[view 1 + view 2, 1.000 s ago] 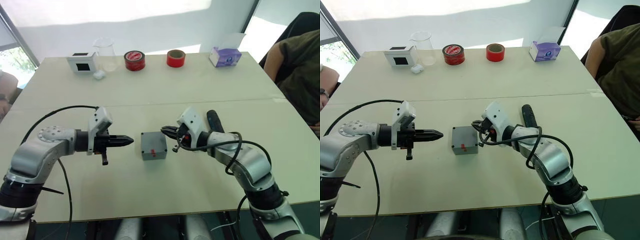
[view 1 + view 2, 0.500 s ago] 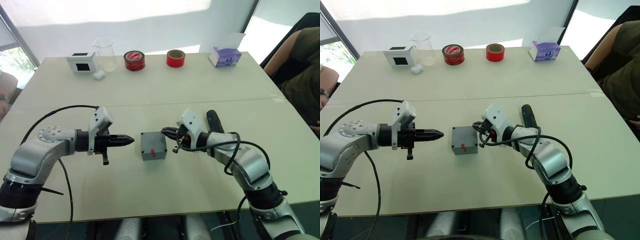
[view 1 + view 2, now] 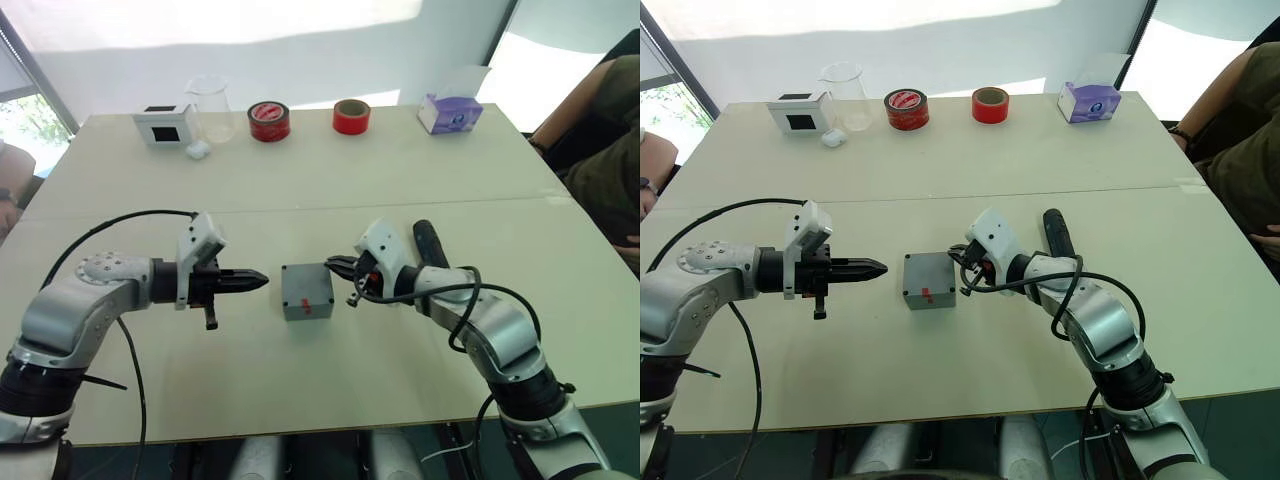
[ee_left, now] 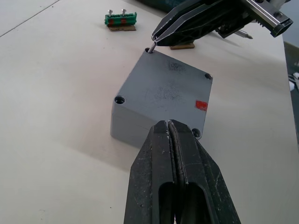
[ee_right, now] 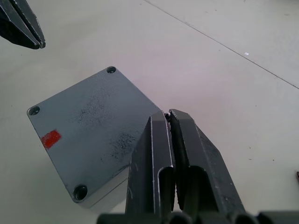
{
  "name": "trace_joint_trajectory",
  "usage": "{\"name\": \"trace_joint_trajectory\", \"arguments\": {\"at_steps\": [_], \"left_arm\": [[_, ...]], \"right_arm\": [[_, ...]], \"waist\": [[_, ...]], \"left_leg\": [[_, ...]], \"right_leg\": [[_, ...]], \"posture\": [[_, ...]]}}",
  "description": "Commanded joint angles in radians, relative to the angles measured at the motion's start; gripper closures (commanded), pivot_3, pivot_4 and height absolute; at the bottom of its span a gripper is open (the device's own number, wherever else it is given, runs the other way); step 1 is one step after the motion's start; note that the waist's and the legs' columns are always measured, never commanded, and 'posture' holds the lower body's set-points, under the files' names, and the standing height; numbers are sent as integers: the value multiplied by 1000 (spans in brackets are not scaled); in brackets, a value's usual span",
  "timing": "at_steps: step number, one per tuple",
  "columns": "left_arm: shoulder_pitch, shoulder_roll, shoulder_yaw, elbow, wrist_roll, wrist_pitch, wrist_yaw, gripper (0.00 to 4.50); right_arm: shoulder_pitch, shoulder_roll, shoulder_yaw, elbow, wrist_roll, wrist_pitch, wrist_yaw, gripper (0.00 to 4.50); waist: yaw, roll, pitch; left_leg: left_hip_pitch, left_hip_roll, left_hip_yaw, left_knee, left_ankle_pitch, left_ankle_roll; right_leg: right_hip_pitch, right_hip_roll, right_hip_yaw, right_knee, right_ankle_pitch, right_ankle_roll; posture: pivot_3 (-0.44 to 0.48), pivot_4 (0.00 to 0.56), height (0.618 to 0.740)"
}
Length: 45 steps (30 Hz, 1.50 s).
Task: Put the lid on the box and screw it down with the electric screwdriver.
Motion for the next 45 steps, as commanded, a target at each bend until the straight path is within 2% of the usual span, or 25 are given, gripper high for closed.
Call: {"name": "trace_joint_trajectory", "arguments": {"at_steps": [1,13,14,16,18,21,22,24,34,36,41,43,45], "left_arm": [[-13,10,23,-16,-5,-15,-3,4500],[-8,6,26,-24,-8,-13,4,4500],[-6,5,26,-27,-9,-13,5,4500],[-1,6,28,-32,-12,-13,5,4500],[5,7,30,-33,-11,-15,4,4500],[9,6,32,-37,-13,-16,4,4500],[11,5,34,-39,-15,-15,5,4500],[11,0,43,-41,-26,-11,9,4500],[-26,-62,85,-49,-59,2,111,4500],[-44,-102,107,-60,-53,-26,170,4500],[-65,-111,78,-68,14,-51,237,4500],[-69,-113,70,-70,2,-57,219,4500],[-81,-117,71,-67,-41,-33,188,4500]], "right_arm": [[-1,5,-16,-7,-8,-24,0,4462],[-14,16,-11,12,-16,-26,3,4462],[-13,17,-11,11,-16,-27,2,3927],[-17,23,-16,10,-17,-24,-4,3389],[-20,26,-19,7,-17,-21,-5,2500],[-18,25,-23,-2,-14,-16,-5,1435],[-17,25,-25,-6,-12,-13,-5,908],[-14,25,-41,-22,2,4,-7,339],[-31,75,-216,-82,135,156,-75,339],[-63,107,-304,-85,184,229,-126,339],[-168,162,-465,-67,291,551,-224,339],[-240,172,-530,-15,323,751,-223,339],[-280,162,-569,-9,332,781,-216,339]], "waist": [[0,0,0],[0,0,0],[0,0,0],[0,0,0],[0,0,0],[0,0,0],[0,0,0],[0,0,0],[0,0,0],[1,0,0],[1,0,0],[0,0,0],[0,1,0]], "left_leg": [[0,0,0,0,0,0],[0,0,0,0,0,0],[0,0,0,0,0,0],[0,0,0,0,0,0],[0,0,0,0,0,0],[0,0,0,0,0,0],[0,0,0,0,0,0],[0,0,0,0,0,0],[0,0,0,0,0,0],[0,0,0,0,0,0],[0,0,0,-1,0,-1],[0,0,0,-1,0,-1],[0,0,0,-1,1,-1]], "right_leg": [[0,0,0,0,0,0],[0,0,0,0,0,0],[0,0,0,0,0,0],[0,0,0,0,0,0],[0,0,0,0,0,0],[0,0,0,0,0,0],[0,0,0,0,0,0],[0,0,0,0,0,0],[0,0,0,0,0,0],[0,0,0,0,0,0],[-1,0,0,1,0,0],[-1,0,0,1,0,0],[-1,0,1,1,0,0]], "posture": [[0,150,740],[0,150,740],[0,150,740],[0,150,740],[0,150,740],[0,150,740],[0,150,740],[0,150,740],[0,150,740],[0,150,740],[0,150,740],[0,150,740],[0,150,740]]}}
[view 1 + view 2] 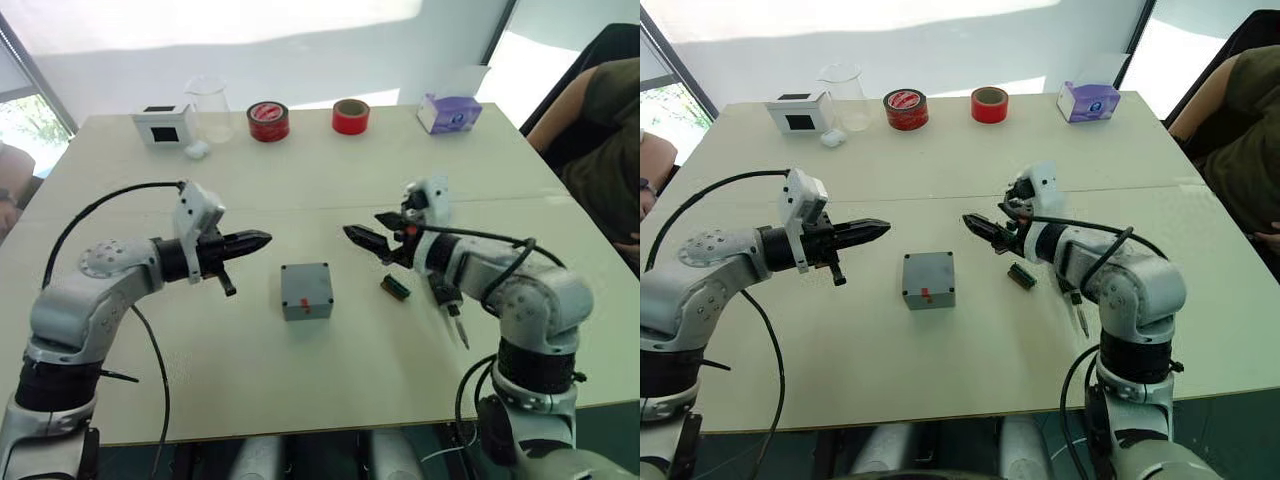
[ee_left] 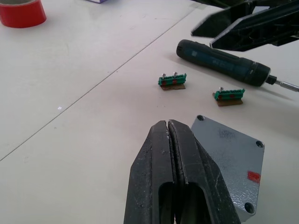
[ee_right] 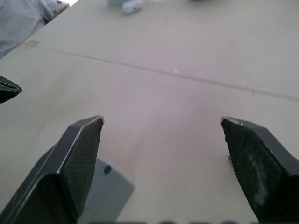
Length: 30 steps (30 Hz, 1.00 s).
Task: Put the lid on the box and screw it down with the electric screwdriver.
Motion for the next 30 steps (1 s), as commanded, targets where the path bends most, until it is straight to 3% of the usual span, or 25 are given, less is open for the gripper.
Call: {"name": "trace_joint_trajectory", "arguments": {"at_steps": [1,6,9,13,18,25,28,30], "left_arm": [[-35,12,5,-24,-77,33,-71,4500],[-49,75,-18,-50,-143,91,-191,4500],[-46,114,-33,-79,-164,100,-242,4500],[-53,121,-50,-97,-156,75,-271,2967],[-45,128,-72,-141,-147,61,-278,2967],[-31,146,-105,-155,-99,24,-280,2967],[-32,135,-105,-152,-106,30,-266,3699],[-19,140,-96,-157,-112,29,-269,4424]], "right_arm": [[-66,-31,-81,-11,42,69,16,339],[-119,-213,-84,89,4,118,6,159],[-103,-392,12,124,53,118,64,159],[-103,-583,138,208,180,118,125,0],[-130,-705,254,295,249,118,157,0],[-166,-730,339,421,232,118,181,0],[-170,-738,349,442,215,118,191,0],[-173,-738,345,442,212,118,196,0]], "waist": [[2,0,0],[1,0,0],[-1,1,1],[-5,1,1],[-3,1,1],[1,1,1],[2,1,1],[1,1,2]], "left_leg": [[0,0,0,0,0,0],[0,-1,1,0,0,0],[0,-1,1,-1,0,1],[0,0,2,-1,0,1],[0,1,2,-1,-1,1],[0,1,2,-1,-1,2],[-1,1,2,-1,-1,2],[-1,0,2,-1,-1,2]], "right_leg": [[0,0,0,0,0,0],[0,-1,0,0,0,0],[1,-1,0,-1,0,0],[1,0,0,-2,0,0],[1,0,0,-4,0,0],[2,0,0,-5,0,0],[2,0,0,-6,0,0],[2,0,0,-6,0,0]], "posture": [[0,150,740],[0,150,740],[0,150,740],[0,150,740],[0,150,740],[0,150,740],[0,150,740],[0,150,740]]}}
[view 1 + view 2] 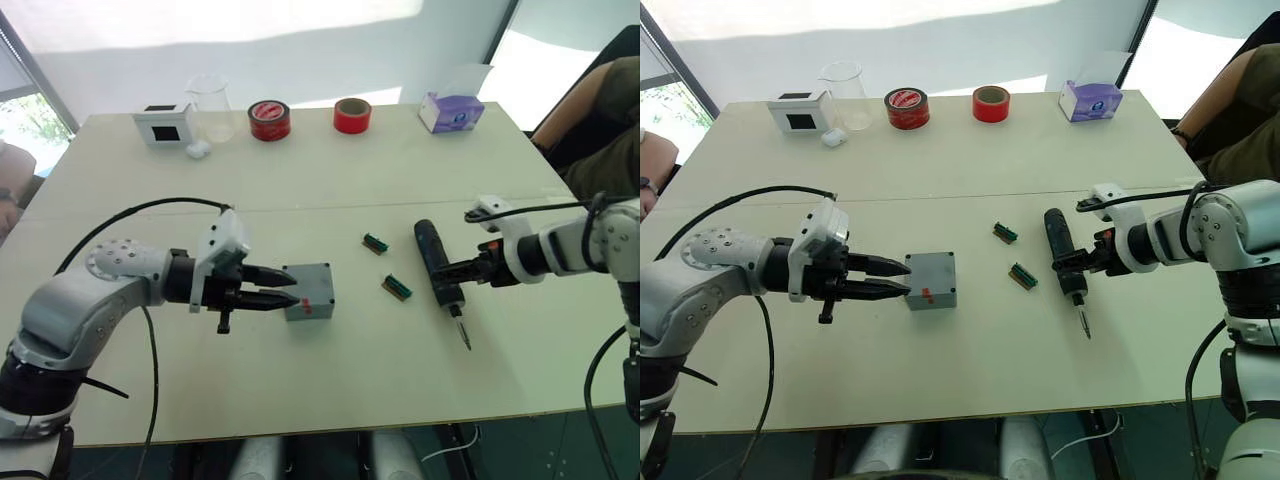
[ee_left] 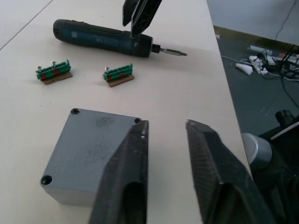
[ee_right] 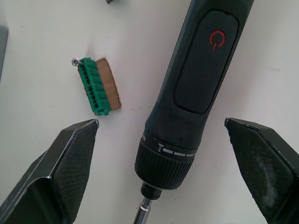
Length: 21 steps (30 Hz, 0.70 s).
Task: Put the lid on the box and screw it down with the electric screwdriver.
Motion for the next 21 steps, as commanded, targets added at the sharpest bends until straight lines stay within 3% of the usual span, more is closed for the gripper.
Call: {"name": "trace_joint_trajectory", "arguments": {"at_steps": [1,12,21], "left_arm": [[9,11,27,-34,-16,-11,-6,4424],[-51,-6,-5,-9,11,-26,-5,4424],[-72,-28,-38,29,60,-61,-12,4424]], "right_arm": [[-39,-26,-23,-7,-4,6,12,0],[-81,-34,-11,24,-70,3,61,0],[-139,-31,74,117,-171,-50,145,0]], "waist": [[-1,0,0],[-1,0,0],[-1,0,1]], "left_leg": [[0,0,0,0,0,0],[0,0,0,0,0,0],[0,0,0,0,0,0]], "right_leg": [[0,0,0,0,0,0],[1,0,0,-2,0,0],[1,1,0,-2,0,0]], "posture": [[0,150,740],[0,150,740],[0,150,740]]}}
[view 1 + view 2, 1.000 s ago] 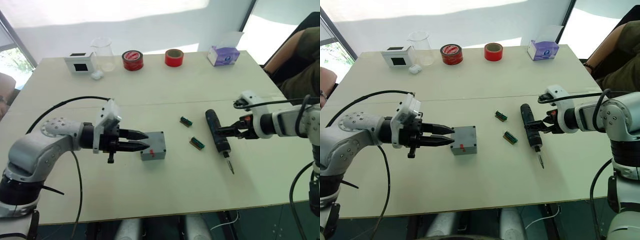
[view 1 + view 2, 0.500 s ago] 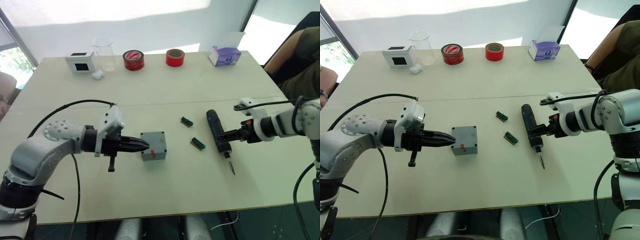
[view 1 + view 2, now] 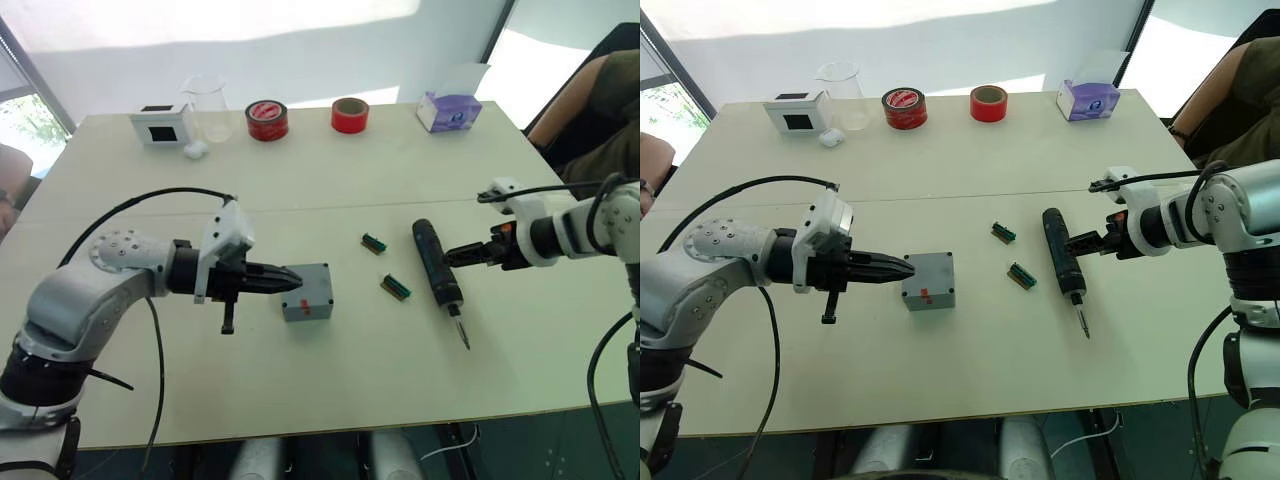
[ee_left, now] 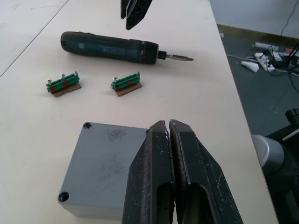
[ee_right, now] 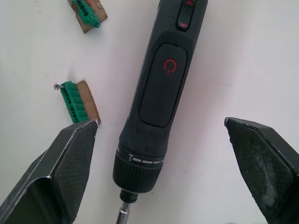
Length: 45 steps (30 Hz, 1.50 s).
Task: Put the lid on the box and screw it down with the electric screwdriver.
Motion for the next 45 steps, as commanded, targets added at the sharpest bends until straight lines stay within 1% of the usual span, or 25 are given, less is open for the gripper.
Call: {"name": "trace_joint_trajectory", "arguments": {"at_steps": [1,8,13,16,22,26,31,36,39,40,41,44,45], "left_arm": [[-10,-7,-7,6,25,-46,-14,4424],[-19,-16,-21,24,45,-65,-36,4424],[-24,-21,-31,61,76,-91,-38,4424],[-17,-24,-22,64,75,-86,-28,4424],[14,-25,14,61,69,-62,23,4424],[31,-29,8,39,62,-59,37,4424],[39,-37,5,29,58,-60,49,4424],[31,-56,4,29,47,-52,71,4424],[67,-54,5,11,45,-55,71,4500],[64,-57,1,17,50,-59,71,4500],[54,-62,-2,28,55,-63,72,4500],[44,-85,-11,38,61,-69,82,4500],[46,-90,-14,35,63,-69,85,4500]], "right_arm": [[-54,-16,31,26,-40,-14,39,0],[-107,-16,111,81,-92,-7,101,0],[-132,10,131,101,-94,40,118,0],[-106,4,153,90,-94,42,118,0],[-34,46,135,47,-100,42,62,0],[-8,77,108,57,-107,42,4,0],[16,108,88,40,-65,42,-53,0],[17,136,165,30,-55,42,-112,0],[38,115,220,-25,-23,42,-129,642],[35,115,229,-30,-16,42,-132,1036],[27,122,235,-20,-18,42,-139,1285],[18,141,248,1,-54,42,-159,2241],[18,141,251,3,-62,42,-162,2422]], "waist": [[1,0,0],[-1,0,0],[0,1,0],[0,1,1],[0,1,1],[0,1,1],[1,0,0],[-2,-1,0],[-3,-1,-1],[-2,-2,-1],[-1,-2,-1],[-1,-2,-2],[-1,-4,-2]], "left_leg": [[0,0,0,0,0,0],[0,0,0,0,0,0],[0,0,0,0,0,0],[0,0,0,0,0,0],[0,0,0,0,0,0],[0,0,0,0,0,0],[0,0,0,0,0,0],[0,0,0,0,0,0],[0,0,0,0,0,0],[0,0,0,0,0,0],[0,0,-1,0,0,0],[1,0,-1,0,0,0],[1,0,-1,0,0,0]], "right_leg": [[0,0,0,0,0,0],[0,0,0,0,0,0],[0,0,0,0,0,0],[0,0,0,0,0,0],[0,0,0,0,0,0],[-1,0,0,0,0,0],[0,0,0,0,0,0],[0,0,0,0,0,0],[0,0,0,0,0,0],[0,0,0,0,0,0],[0,0,0,0,0,0],[1,0,0,0,0,0],[1,0,0,0,0,0]], "posture": [[0,150,740],[0,150,740],[0,150,740],[0,150,740],[0,150,740],[0,150,740],[0,150,740],[0,150,740],[0,150,740],[0,150,740],[0,150,740],[0,150,740],[0,150,740]]}}
